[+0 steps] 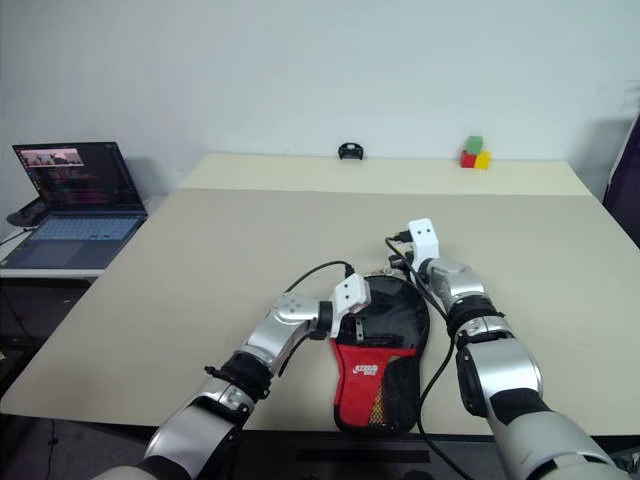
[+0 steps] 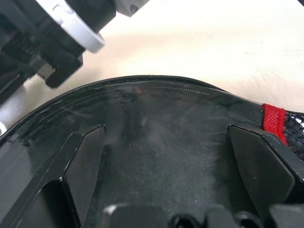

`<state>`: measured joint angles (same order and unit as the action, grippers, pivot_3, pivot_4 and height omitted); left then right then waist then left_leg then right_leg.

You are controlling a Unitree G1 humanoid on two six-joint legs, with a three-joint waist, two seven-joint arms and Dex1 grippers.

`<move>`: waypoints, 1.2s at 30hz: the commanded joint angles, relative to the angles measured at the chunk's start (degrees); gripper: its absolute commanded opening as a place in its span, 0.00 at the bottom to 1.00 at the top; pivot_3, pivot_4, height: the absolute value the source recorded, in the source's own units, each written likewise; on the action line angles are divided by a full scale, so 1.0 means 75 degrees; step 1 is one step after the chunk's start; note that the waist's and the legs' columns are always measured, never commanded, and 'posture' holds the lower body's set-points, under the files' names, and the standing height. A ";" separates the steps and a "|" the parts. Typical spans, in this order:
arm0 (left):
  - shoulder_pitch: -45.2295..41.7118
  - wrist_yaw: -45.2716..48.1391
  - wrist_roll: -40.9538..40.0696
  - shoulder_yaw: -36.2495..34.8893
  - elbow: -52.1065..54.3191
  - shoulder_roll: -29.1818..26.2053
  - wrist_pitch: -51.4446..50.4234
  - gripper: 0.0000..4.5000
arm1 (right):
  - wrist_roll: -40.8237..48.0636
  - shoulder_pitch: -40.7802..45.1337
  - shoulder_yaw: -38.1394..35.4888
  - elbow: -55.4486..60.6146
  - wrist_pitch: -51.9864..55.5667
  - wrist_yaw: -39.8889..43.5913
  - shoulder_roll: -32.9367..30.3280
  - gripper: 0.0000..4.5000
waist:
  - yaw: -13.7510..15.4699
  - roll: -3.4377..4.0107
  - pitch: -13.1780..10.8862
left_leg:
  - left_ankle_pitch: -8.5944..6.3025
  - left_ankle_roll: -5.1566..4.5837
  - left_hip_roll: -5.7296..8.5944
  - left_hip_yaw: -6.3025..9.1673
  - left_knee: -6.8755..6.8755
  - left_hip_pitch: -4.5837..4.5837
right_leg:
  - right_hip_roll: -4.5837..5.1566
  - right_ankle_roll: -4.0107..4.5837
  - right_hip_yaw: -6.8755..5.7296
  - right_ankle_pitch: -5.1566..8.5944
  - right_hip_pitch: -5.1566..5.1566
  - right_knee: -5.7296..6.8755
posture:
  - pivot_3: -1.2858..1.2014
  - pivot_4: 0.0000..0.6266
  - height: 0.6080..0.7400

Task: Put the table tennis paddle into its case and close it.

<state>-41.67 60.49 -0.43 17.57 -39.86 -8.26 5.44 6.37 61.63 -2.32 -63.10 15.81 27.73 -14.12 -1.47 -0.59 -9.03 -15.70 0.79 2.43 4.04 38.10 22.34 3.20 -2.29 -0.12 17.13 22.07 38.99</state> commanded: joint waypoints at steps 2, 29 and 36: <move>0.0510 0.0294 0.0360 0.0451 -0.0668 0.0033 -0.0118 1.00 | 0.0005 -0.0178 -0.0141 0.0828 0.0281 0.0116 -0.0468 0.15 | 0.0008 0.0004 0.0011 | -0.0009 -0.0015 0.0001 0.0001 0.0000 0.0000 | 0.0000 0.0000 -0.0002 0.0000 -0.0003 -0.0002 | 0.52 0.24 1.00; 0.0429 0.0640 0.0545 0.0605 -0.1215 0.0210 0.0095 1.00 | 0.1791 -0.5732 -0.1100 1.0949 0.6622 0.0462 -0.2422 0.15 | 0.0212 0.0047 0.0092 | -0.0022 -0.0037 0.0002 0.0037 -0.0015 -0.0071 | -0.0006 0.0000 -0.0047 0.0007 -0.0101 -0.0049 | 0.52 0.24 1.00; 0.0340 0.0702 0.0597 0.0647 -0.1417 0.0238 0.0194 1.00 | 0.2658 -0.6885 -0.1810 1.2389 0.7785 0.0634 -0.2814 0.15 | 0.0190 0.0045 0.0118 | -0.0025 -0.0042 0.0001 0.0042 -0.0018 -0.0078 | -0.0008 -0.0002 -0.0054 0.0009 -0.0118 -0.0059 | 0.52 0.24 1.00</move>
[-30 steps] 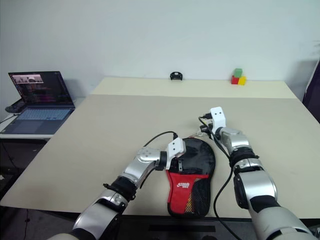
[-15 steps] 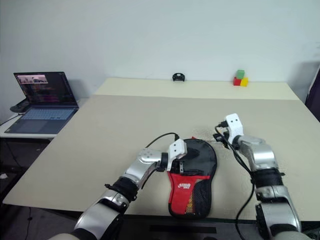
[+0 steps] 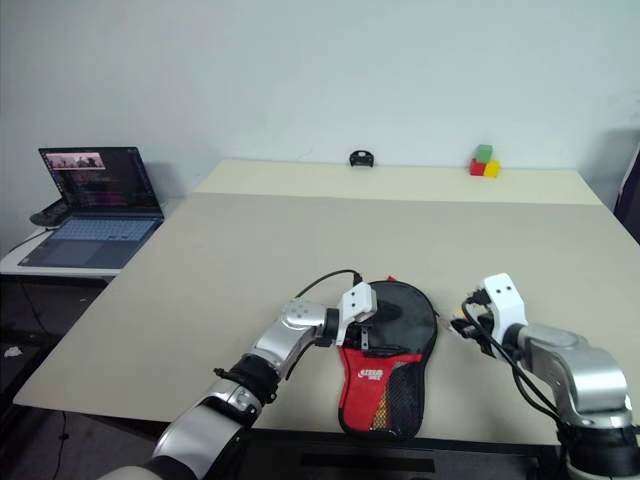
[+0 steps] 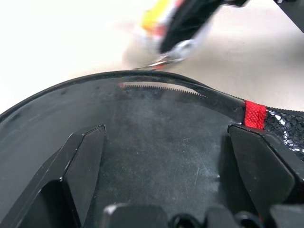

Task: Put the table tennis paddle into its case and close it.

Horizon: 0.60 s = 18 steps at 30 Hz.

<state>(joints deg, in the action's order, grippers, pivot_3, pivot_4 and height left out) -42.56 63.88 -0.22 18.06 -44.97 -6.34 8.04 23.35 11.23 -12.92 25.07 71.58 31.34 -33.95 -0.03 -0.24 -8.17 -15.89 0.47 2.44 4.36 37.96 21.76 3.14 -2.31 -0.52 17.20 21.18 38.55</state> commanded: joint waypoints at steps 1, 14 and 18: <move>0.0443 0.0255 0.0577 0.0587 -0.0765 -0.0001 -0.0142 1.00 | 0.0593 -0.0343 -0.0525 0.0857 0.0532 0.0236 -0.0227 0.15 | 0.0004 -0.0002 0.0006 | 0.0000 0.0000 0.0000 0.0001 0.0000 -0.0001 | -0.0002 0.0000 -0.0001 0.0000 0.0000 0.0000 | 0.52 0.24 1.00; 0.0366 0.0360 0.0641 0.0595 -0.0955 0.0114 -0.0030 1.00 | 0.2208 -0.2972 -0.1035 0.2684 0.0753 0.1229 -0.1201 0.15 | 0.0090 -0.0032 0.0039 | -0.0029 -0.0042 0.0010 0.0024 -0.0006 -0.0016 | -0.0009 -0.0024 -0.0033 0.0014 -0.0075 -0.0083 | 0.52 0.24 1.00; 0.0355 0.0392 0.0643 0.0616 -0.0957 0.0140 -0.0016 1.00 | 0.2556 -0.3450 -0.1109 0.2914 0.0499 0.1415 -0.1413 0.15 | 0.0180 -0.0036 0.0041 | -0.0049 -0.0060 0.0014 0.0027 -0.0006 -0.0021 | -0.0006 -0.0033 -0.0037 0.0019 -0.0096 -0.0115 | 0.52 0.24 1.00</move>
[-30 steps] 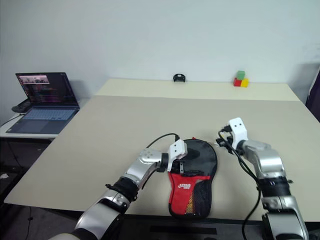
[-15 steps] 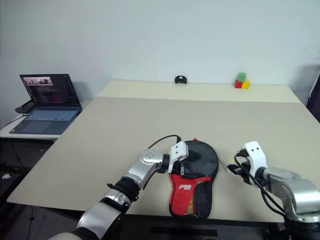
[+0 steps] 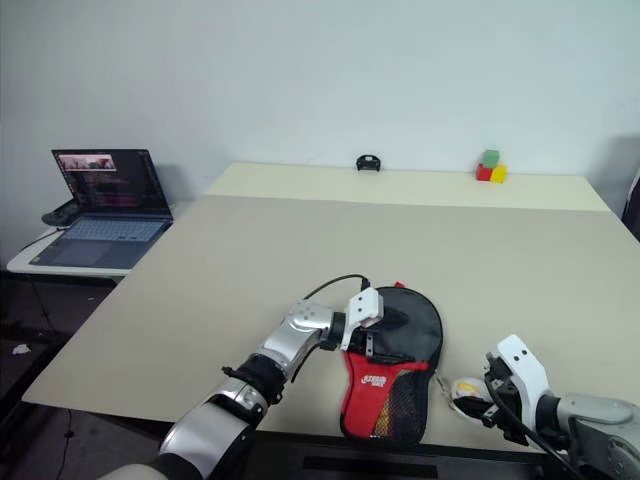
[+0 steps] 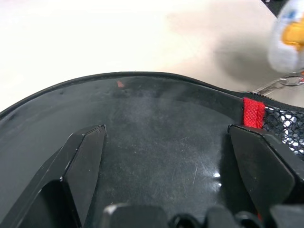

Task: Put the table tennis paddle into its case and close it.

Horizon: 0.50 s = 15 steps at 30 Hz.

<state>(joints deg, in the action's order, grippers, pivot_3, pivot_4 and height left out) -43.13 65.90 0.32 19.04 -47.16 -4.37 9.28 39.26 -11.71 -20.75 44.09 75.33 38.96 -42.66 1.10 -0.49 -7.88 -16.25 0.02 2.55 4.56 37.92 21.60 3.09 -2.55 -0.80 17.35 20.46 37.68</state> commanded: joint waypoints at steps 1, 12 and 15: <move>0.0424 0.0127 0.0567 0.0495 -0.0666 -0.0118 -0.0177 1.00 | 0.0521 -0.0536 -0.0044 0.0469 -0.0067 0.0448 -0.0306 0.15 | 0.0038 -0.0002 0.0001 | -0.0004 -0.0001 0.0000 0.0001 0.0000 0.0000 | 0.0001 -0.0003 -0.0001 0.0002 -0.0004 -0.0006 | 0.52 0.24 1.00; 0.0405 0.0176 0.0573 0.0549 -0.0656 -0.0094 -0.0164 1.00 | 0.0984 -0.1578 0.0276 0.0923 -0.0649 0.0437 -0.0543 0.15 | 0.0048 -0.0007 0.0014 | -0.0038 -0.0023 0.0001 0.0009 -0.0001 -0.0011 | 0.0010 -0.0009 -0.0008 0.0006 -0.0046 -0.0073 | 0.52 0.24 1.00; 0.0410 0.0179 0.0586 0.0570 -0.0651 -0.0077 -0.0158 1.00 | 0.1222 -0.1890 0.0242 0.1143 -0.0778 0.0567 -0.0665 0.15 | 0.0037 -0.0010 0.0015 | -0.0039 -0.0023 -0.0003 0.0007 -0.0001 -0.0024 | 0.0010 -0.0009 -0.0005 0.0006 -0.0056 -0.0071 | 0.52 0.24 1.00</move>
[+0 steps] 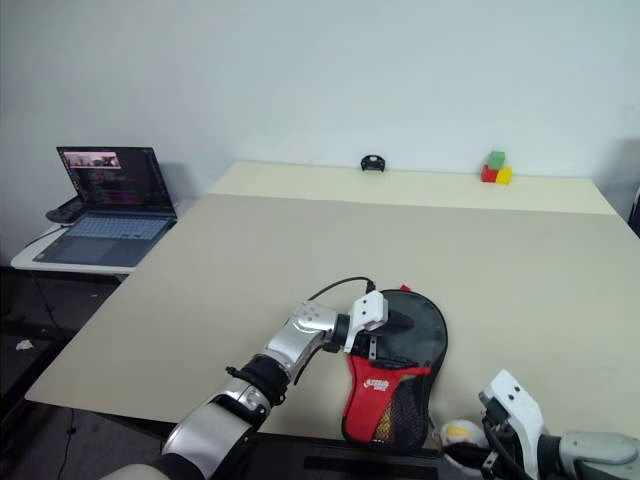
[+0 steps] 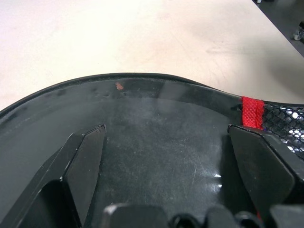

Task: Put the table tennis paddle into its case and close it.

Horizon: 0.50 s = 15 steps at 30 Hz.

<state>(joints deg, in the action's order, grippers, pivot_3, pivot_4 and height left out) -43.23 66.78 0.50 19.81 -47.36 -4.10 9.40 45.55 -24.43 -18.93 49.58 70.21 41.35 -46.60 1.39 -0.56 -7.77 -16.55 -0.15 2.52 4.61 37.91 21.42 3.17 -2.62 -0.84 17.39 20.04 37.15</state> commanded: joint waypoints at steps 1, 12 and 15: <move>0.0420 0.0056 0.0572 0.0477 -0.0628 -0.0095 -0.0171 1.00 | 0.0509 -0.0357 -0.0008 0.0546 -0.0140 0.0329 -0.0179 0.15 | -0.0001 -0.0002 0.0001 | 0.0000 0.0000 -0.0002 0.0000 0.0000 -0.0004 | 0.0000 -0.0001 0.0000 0.0000 -0.0003 0.0000 | 0.52 0.24 1.00; 0.0387 0.0080 0.0622 0.0515 -0.0640 -0.0017 -0.0153 1.00 | 0.0830 -0.1333 0.0744 0.1206 -0.0781 0.0173 -0.0272 0.15 | 0.0008 -0.0017 0.0010 | -0.0008 0.0007 -0.0005 0.0001 -0.0002 -0.0009 | -0.0001 -0.0006 -0.0003 0.0003 -0.0012 -0.0012 | 0.52 0.24 1.00; 0.0370 0.0101 0.0626 0.0515 -0.0638 -0.0013 -0.0154 1.00 | 0.0788 -0.1205 0.0995 0.1104 -0.0968 -0.0015 -0.0228 0.15 | 0.0008 -0.0021 0.0014 | -0.0010 0.0010 -0.0005 0.0000 -0.0002 -0.0009 | -0.0001 -0.0007 -0.0002 0.0004 -0.0013 -0.0014 | 0.52 0.24 1.00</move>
<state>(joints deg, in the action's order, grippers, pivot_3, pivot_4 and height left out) -43.37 66.96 0.90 19.82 -47.50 -3.83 9.41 49.55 -32.82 -14.15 55.65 62.95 39.97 -47.86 1.45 -0.72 -7.66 -16.62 -0.08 2.48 4.62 37.89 21.35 3.16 -2.68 -0.85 17.42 19.95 37.04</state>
